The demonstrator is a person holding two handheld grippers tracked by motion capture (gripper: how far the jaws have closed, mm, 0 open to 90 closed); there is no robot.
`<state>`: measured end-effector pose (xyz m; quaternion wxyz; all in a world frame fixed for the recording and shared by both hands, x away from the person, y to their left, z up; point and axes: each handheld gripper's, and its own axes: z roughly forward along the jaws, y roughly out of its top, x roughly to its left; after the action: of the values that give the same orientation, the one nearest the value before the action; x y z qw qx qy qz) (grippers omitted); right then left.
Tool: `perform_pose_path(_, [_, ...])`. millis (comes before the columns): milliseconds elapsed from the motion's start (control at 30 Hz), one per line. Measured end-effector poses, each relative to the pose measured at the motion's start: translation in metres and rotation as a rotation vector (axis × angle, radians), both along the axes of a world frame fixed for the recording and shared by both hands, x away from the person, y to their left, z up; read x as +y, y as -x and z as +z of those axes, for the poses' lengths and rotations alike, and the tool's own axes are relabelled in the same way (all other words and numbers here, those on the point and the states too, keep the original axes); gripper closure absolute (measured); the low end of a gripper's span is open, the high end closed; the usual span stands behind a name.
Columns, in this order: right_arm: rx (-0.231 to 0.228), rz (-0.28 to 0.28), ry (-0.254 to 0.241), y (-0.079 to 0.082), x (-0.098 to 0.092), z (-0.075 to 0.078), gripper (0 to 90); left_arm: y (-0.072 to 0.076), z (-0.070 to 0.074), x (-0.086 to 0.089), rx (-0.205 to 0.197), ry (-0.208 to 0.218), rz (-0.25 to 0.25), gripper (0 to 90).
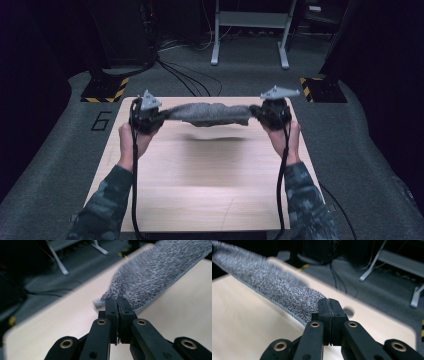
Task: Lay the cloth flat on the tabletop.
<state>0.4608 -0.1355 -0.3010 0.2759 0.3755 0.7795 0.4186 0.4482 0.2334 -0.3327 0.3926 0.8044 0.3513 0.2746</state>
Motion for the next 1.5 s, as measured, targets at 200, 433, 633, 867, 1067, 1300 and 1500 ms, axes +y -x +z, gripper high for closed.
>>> perform_pose_path(200, [0.227,0.024,0.026,0.047,-0.006,-0.105,89.9,0.042,-0.101,-0.006,0.216,-0.020,-0.048,88.0])
perform_pose_path(433, [0.423,0.025,0.003,0.083,-0.015,-0.185,83.9,0.076,-0.164,-0.006,0.409,0.034,-0.080,75.8])
perform_pose_path(633, [0.388,0.011,-0.042,0.076,-0.026,-0.167,42.5,0.069,-0.135,0.000,0.360,0.095,-0.060,32.7])
perform_pose_path(867, [0.367,0.083,-0.004,0.026,0.018,-0.174,13.7,0.006,-0.142,-0.040,0.351,0.051,-0.087,13.9])
perform_pose_path(1067, [0.388,0.075,0.052,0.014,0.042,-0.196,3.8,-0.005,-0.166,-0.060,0.370,-0.013,-0.083,10.5])
perform_pose_path(1300, [0.405,0.069,0.120,0.012,0.046,-0.208,2.7,0.005,-0.181,-0.062,0.379,-0.067,-0.070,10.4])
perform_pose_path(1500, [0.397,0.070,0.163,0.016,0.045,-0.215,2.3,0.015,-0.184,-0.064,0.361,-0.099,-0.050,5.9])
